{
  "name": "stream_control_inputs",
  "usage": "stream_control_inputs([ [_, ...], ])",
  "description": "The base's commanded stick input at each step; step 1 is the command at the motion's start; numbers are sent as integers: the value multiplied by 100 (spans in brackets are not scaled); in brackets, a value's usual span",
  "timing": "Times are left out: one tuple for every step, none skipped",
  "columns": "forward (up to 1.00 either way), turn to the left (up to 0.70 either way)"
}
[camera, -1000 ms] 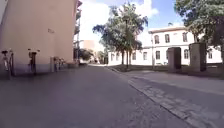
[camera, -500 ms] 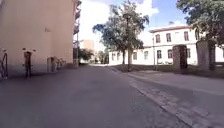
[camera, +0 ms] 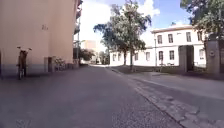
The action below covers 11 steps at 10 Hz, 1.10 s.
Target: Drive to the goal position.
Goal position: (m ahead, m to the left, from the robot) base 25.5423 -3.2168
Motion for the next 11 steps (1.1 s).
stream_control_inputs([
  [85,0],
  [85,7],
  [85,24],
  [85,34],
  [85,34],
  [85,34],
  [85,17],
  [85,0],
  [85,0],
  [85,0],
  [85,0],
])
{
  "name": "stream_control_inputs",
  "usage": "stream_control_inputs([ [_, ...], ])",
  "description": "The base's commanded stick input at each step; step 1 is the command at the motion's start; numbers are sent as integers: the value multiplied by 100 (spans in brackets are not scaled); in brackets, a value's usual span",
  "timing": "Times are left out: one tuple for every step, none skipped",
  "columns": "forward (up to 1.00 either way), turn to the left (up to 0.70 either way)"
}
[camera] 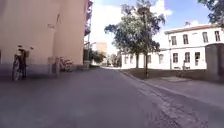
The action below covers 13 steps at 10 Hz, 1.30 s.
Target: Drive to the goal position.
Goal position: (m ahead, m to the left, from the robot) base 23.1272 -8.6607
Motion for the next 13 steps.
stream_control_inputs([
  [85,0],
  [85,0],
  [85,0],
  [85,0],
  [85,0],
  [85,0],
  [85,0],
  [85,0],
  [85,0],
  [85,0],
  [85,0],
  [85,0],
  [85,0],
])
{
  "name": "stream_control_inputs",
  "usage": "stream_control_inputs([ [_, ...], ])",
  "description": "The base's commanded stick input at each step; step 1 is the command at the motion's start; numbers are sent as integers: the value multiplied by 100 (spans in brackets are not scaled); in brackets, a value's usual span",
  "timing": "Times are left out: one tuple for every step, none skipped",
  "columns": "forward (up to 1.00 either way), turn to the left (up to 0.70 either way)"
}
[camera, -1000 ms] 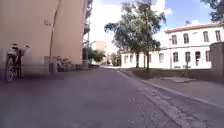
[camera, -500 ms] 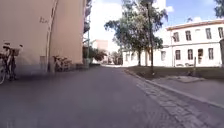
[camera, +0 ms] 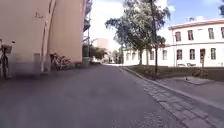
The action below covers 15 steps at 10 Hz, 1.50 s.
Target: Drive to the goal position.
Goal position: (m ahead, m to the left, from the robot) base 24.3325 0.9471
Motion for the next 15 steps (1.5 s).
stream_control_inputs([
  [85,0],
  [85,0],
  [85,0],
  [85,0],
  [85,0],
  [85,0],
  [85,0],
  [85,0],
  [85,0],
  [85,0],
  [85,0],
  [85,0],
  [85,0],
  [85,0],
  [85,0],
])
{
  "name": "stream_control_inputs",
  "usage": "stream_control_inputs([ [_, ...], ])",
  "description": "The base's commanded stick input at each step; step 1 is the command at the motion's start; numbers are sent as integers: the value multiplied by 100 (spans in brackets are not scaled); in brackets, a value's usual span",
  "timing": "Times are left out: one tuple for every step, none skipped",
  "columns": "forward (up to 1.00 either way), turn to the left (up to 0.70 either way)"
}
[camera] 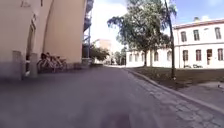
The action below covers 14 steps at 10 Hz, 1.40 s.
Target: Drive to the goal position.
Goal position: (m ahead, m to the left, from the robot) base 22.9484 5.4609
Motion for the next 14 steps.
stream_control_inputs([
  [85,0],
  [85,0],
  [85,0],
  [85,0],
  [85,0],
  [85,0],
  [85,0],
  [85,0],
  [85,0],
  [85,0],
  [85,0],
  [85,0],
  [85,0],
  [85,0],
])
